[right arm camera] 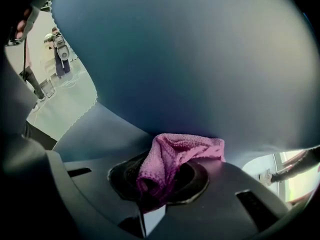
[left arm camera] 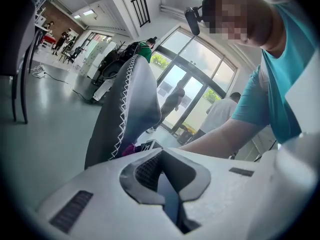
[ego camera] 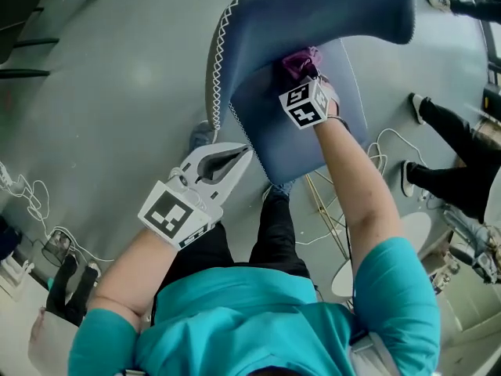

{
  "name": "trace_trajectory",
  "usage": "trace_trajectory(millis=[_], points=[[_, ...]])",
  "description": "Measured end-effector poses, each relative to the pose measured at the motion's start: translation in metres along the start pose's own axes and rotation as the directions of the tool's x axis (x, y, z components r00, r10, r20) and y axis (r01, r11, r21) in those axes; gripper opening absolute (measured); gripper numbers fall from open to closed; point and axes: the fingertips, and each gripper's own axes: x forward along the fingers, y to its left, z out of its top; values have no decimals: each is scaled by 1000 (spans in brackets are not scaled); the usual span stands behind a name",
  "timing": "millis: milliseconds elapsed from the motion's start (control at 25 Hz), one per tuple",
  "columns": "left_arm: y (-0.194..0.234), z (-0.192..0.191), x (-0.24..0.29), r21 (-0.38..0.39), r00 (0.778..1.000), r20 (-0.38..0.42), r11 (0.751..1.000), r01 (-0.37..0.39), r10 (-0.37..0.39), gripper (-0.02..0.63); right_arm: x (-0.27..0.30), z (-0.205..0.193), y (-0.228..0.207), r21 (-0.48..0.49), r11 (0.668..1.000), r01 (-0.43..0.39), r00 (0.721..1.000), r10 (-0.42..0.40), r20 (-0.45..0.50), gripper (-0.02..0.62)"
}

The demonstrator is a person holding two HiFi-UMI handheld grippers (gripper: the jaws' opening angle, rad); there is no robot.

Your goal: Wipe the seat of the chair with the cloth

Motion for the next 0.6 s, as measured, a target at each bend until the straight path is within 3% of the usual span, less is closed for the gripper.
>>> trace_trajectory(millis=[600], points=[[-18, -7, 14, 21, 1000, -19, 1000, 15, -15, 5, -12, -15, 15, -30, 999, -27, 999, 28, 31, 49]])
